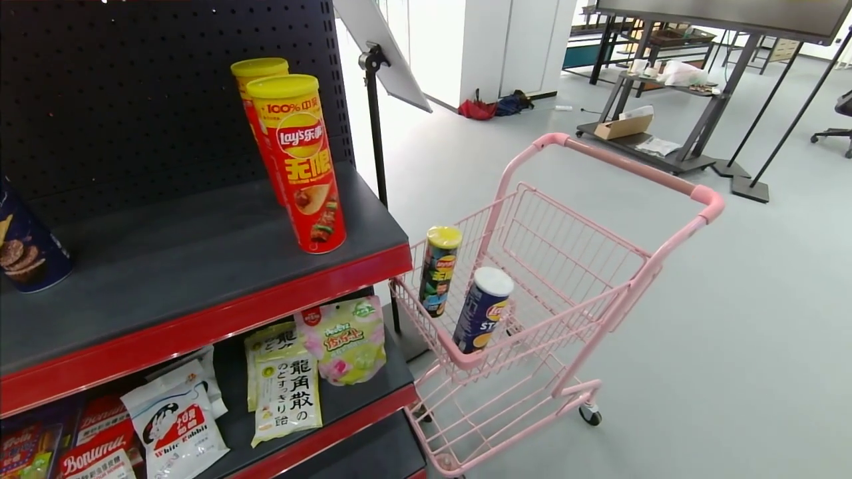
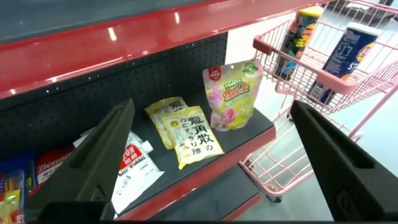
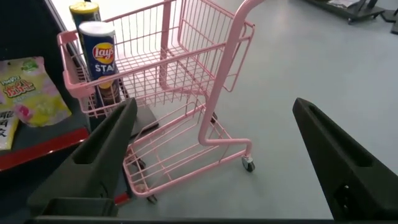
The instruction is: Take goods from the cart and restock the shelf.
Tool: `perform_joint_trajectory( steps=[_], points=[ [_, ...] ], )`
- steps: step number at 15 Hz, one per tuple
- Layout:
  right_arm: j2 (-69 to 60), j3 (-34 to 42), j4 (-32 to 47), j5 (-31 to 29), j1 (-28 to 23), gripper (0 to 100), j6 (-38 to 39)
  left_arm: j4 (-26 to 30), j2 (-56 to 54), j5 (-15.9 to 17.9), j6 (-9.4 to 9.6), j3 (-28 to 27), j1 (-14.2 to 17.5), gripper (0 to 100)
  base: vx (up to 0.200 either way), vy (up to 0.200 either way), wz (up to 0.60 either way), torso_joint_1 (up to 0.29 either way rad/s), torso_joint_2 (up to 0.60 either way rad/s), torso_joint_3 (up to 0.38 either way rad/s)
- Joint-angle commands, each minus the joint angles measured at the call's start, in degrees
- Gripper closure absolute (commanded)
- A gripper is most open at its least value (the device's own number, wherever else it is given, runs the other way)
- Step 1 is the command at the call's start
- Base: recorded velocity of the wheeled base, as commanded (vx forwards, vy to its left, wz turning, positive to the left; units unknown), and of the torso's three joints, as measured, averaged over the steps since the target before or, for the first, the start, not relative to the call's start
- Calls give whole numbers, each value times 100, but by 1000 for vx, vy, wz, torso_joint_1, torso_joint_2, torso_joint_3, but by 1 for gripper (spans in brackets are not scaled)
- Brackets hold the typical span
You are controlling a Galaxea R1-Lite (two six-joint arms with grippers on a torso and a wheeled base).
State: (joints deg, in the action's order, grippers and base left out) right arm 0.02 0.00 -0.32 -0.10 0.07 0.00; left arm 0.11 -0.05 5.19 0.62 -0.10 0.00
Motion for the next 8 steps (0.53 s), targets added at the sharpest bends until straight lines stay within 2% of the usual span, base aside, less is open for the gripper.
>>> perform_joint_trajectory(
  steps=[1,5,6,7,8],
  points=[
    [-2,0,-3,1,1,0,0,-2,5,-1,-1,1,0,0,0,0,0,-90,256,163],
    [-2,0,-3,27,1,0,-53,-2,5,-1,-1,1,0,0,0,0,0,-24,68,45],
    [156,-281,-74,106,28,0,-35,-2,5,-1,-1,1,0,0,0,0,0,0,0,0],
    [2511,-2479,-91,124,125,0,756,-2,5,-1,-1,1,0,0,0,0,0,0,0,0],
    [3408,-3384,-74,238,168,0,1230,-2,5,-1,-9,1,0,0,0,0,0,0,0,0]
  ],
)
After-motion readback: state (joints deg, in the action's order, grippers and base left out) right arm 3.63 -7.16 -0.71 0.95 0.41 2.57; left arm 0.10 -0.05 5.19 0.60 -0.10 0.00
